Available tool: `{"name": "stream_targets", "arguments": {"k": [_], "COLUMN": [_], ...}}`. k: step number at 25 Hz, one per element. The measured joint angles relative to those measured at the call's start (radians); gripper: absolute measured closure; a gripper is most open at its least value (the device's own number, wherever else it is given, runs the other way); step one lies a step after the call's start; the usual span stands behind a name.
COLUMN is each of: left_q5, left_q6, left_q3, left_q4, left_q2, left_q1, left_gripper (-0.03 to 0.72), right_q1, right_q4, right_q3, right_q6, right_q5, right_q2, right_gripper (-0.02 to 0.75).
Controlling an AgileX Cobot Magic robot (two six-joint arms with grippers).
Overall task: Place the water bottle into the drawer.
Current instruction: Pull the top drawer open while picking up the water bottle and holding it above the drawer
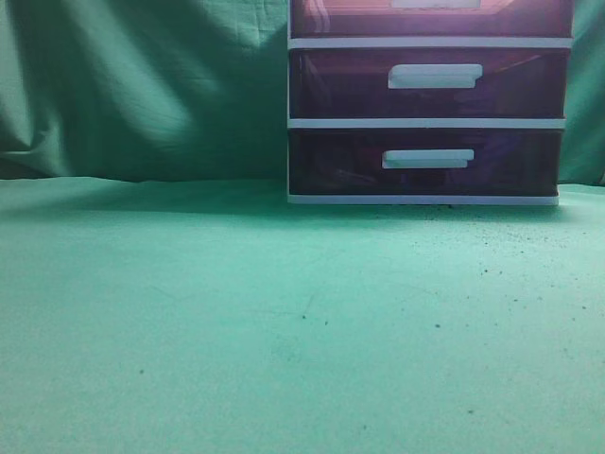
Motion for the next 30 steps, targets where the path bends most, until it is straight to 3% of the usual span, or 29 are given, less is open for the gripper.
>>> {"name": "stream_targets", "arguments": {"k": [2, 4, 12, 18, 22, 26, 30], "left_q5": [-0.006, -0.022, -0.047, -0.051, -0.054, -0.067, -0.140], "left_q6": [0.002, 0.002, 0.002, 0.002, -0.052, -0.214, -0.504], "left_q3": [-0.037, -0.071, -0.130, -0.132, -0.134, -0.134, -0.153], "left_q4": [-0.002, -0.004, -0.008, -0.008, 0.017, 0.204, 0.501], "left_q2": [0.058, 0.110, 0.197, 0.201, 0.197, 0.124, -0.004], "left_q1": [0.000, 0.000, 0.002, 0.002, 0.002, 0.002, 0.002], "left_gripper": [0.082, 0.129, 0.127, 0.377, 0.405, 0.405, 0.405], "right_q1": [0.000, 0.000, 0.000, 0.000, 0.000, 0.000, 0.000], "right_q4": [0.000, 0.000, 0.000, 0.000, 0.000, 0.000, 0.000], "right_q3": [0.000, 0.000, 0.000, 0.000, 0.000, 0.000, 0.000], "right_q6": [0.000, 0.000, 0.000, 0.000, 0.000, 0.000, 0.000], "right_q5": [0.000, 0.000, 0.000, 0.000, 0.000, 0.000, 0.000], "right_q2": [0.000, 0.000, 0.000, 0.000, 0.000, 0.000, 0.000], "right_gripper": [0.691, 0.691, 0.691, 0.691, 0.691, 0.691, 0.691]}}
